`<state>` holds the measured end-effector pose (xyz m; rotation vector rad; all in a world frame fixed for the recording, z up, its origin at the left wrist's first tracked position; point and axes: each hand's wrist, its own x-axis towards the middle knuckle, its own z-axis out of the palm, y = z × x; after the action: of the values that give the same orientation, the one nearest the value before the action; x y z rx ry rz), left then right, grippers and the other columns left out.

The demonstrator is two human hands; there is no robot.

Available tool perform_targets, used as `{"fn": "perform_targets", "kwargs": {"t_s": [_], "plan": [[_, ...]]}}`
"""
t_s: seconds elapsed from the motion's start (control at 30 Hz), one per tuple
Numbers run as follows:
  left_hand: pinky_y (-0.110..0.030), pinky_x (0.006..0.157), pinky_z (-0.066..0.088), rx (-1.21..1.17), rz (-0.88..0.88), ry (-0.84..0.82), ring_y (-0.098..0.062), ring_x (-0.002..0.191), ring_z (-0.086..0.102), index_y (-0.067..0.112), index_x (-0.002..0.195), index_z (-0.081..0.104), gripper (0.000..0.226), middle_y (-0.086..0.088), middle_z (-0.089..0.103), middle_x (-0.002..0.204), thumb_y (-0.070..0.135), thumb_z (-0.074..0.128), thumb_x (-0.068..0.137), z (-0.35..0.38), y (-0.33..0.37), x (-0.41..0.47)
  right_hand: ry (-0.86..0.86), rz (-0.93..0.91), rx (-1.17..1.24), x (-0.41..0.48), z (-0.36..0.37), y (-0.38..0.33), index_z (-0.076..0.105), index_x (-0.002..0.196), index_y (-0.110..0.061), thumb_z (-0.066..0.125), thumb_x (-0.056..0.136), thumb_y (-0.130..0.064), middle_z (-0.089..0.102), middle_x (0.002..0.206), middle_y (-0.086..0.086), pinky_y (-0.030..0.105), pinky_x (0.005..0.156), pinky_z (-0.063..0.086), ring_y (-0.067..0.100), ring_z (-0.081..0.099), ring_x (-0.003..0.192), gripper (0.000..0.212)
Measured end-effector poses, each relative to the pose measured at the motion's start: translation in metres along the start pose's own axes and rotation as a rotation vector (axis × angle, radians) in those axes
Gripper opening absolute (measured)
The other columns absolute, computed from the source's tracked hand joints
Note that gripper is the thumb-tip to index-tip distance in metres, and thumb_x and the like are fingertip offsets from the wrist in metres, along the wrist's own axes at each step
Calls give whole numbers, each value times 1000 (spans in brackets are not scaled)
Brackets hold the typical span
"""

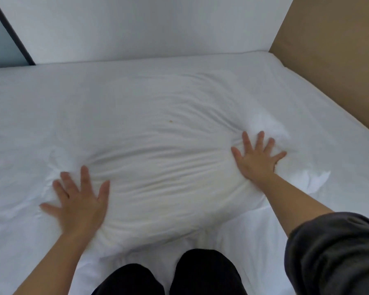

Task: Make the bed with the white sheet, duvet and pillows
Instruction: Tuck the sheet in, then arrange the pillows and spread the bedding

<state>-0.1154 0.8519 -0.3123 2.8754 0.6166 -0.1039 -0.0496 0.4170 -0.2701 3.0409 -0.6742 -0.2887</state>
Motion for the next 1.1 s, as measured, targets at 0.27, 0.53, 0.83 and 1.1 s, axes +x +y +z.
{"fn": "perform_targets", "kwargs": {"t_s": [0.27, 0.53, 0.83, 1.1], "plan": [[-68, 106, 21, -336, -278, -18, -47, 134, 29, 28, 150, 5, 97, -26, 23, 150, 85, 34, 76, -9, -10, 68, -109, 155, 190, 36, -21, 0, -12, 152, -43, 14, 79, -88, -8, 164, 8, 66, 113, -2, 36, -3, 149, 89], [-61, 103, 31, -471, -408, -42, -49, 125, 41, 20, 146, 14, 103, -29, 39, 137, 87, 41, 72, -6, -14, 102, -148, 249, 255, 71, -27, 1, -9, 155, -30, 21, 74, -92, -3, 163, 14, 60, 116, -1, 32, 1, 150, 106], [-58, 103, 32, -371, -397, 11, -47, 125, 42, 19, 148, 18, 89, -27, 42, 137, 79, 33, 84, -8, -16, 78, -283, 184, 447, 110, -30, 30, -16, 153, -33, 43, 52, -94, -5, 162, 18, 52, 120, 10, 38, 7, 149, 132], [-66, 112, 3, -167, -483, 15, -33, 142, 19, 13, 149, 25, 70, -18, 24, 154, 59, 22, 96, -8, 30, -21, -362, 25, 455, 108, -30, 63, -17, 153, -33, 53, 73, -82, -3, 162, 19, 52, 120, 10, 41, 4, 148, 117]]}}
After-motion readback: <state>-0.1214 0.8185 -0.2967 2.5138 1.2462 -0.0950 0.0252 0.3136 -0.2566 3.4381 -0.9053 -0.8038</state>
